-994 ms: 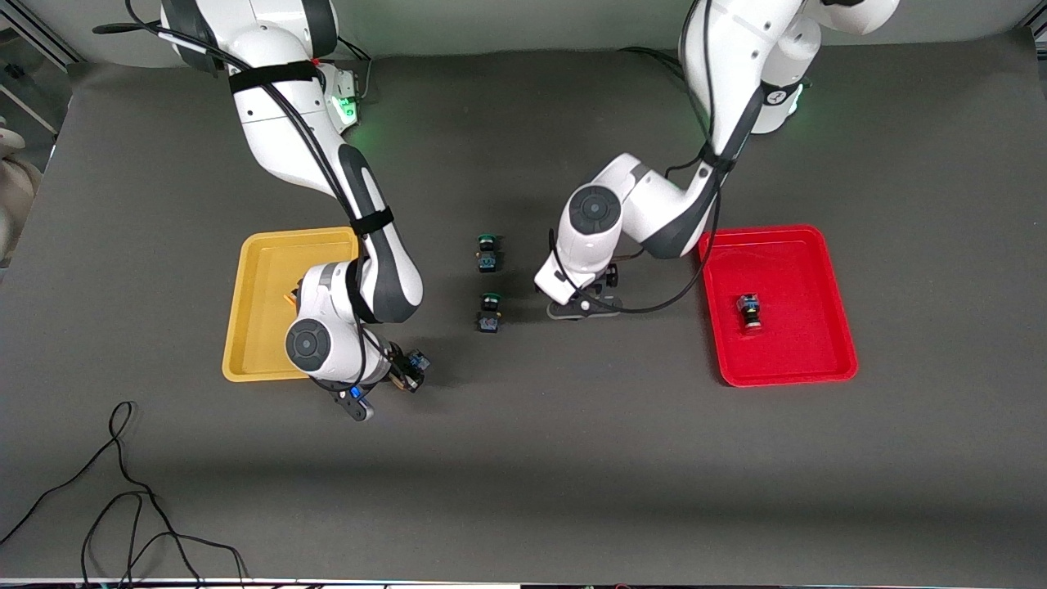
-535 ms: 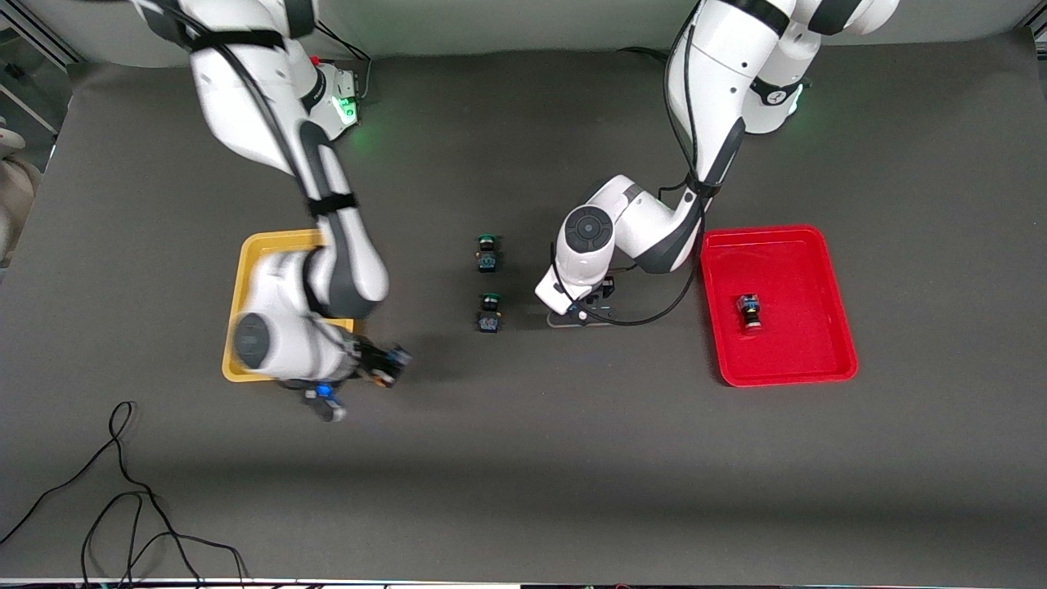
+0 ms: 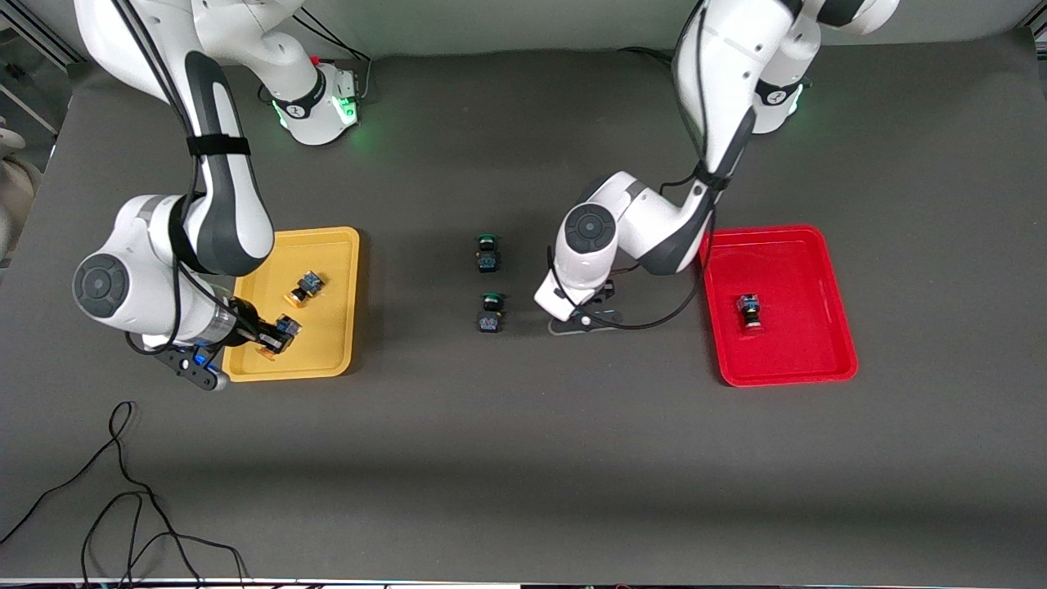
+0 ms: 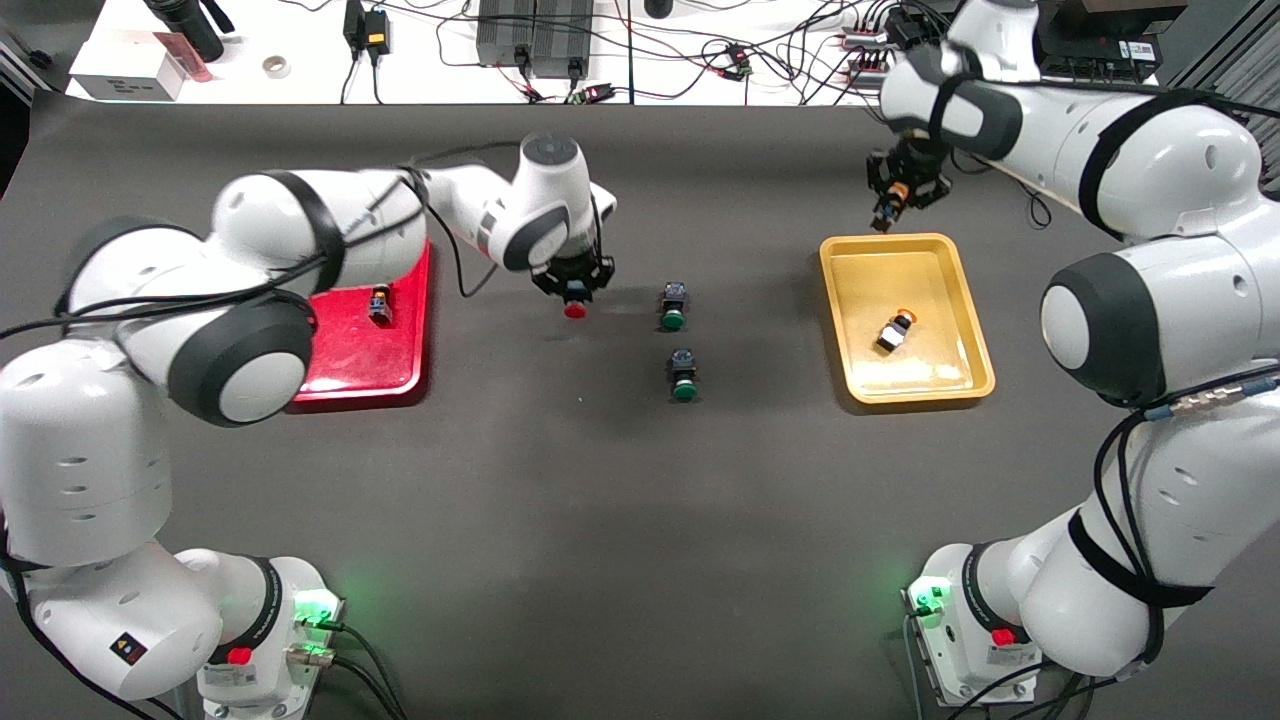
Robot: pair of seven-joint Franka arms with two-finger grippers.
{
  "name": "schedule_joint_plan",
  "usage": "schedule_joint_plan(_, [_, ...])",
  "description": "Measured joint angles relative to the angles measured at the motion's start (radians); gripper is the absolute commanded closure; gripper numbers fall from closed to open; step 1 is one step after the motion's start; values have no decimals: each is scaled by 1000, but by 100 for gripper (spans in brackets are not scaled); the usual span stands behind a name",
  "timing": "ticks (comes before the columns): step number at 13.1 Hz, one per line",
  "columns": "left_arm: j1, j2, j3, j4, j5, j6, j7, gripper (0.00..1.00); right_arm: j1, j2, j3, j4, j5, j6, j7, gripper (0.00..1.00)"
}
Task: Place red and yellow buttons in trays
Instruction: 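Lower the yellow button into its tray while the left gripper places the red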
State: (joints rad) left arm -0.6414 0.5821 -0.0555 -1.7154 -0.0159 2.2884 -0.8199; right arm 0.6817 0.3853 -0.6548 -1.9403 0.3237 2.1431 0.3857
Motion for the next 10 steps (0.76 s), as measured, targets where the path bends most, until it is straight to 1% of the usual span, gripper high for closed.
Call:
schedule_joint_plan(2, [63, -110, 2, -12, -26, -96, 37, 100, 0, 11, -4, -99, 1, 125, -33, 82])
schedule_joint_plan(3, [107, -172, 4, -38, -46, -138, 95, 100, 1, 21, -2, -126, 14, 159, -36, 82])
schedule_joint_plan(4, [162, -236, 6, -80, -60, -184, 170, 100, 3, 34, 0, -140, 53, 177, -54, 82])
schedule_joint_plan(6, [285, -336, 13, -170, -69, -264, 323, 100, 13, 68, 2, -144, 172, 194, -137, 82])
schedule_joint_plan(7, [355, -363, 17, -206, -69, -281, 406, 100, 14, 83, 2, -144, 206, 197, -171, 82])
schedule_joint_plan(8, [429, -373, 19, -232, -69, -281, 492, 100, 14, 92, 2, -143, 219, 198, -186, 82])
schedule_joint_plan(9, [504, -369, 21, -252, -66, -280, 579, 100, 14, 98, 2, -143, 223, 198, -191, 78])
schedule_joint_plan(10, [567, -356, 23, -269, -50, -270, 647, 100, 14, 100, 2, -143, 223, 198, -192, 67])
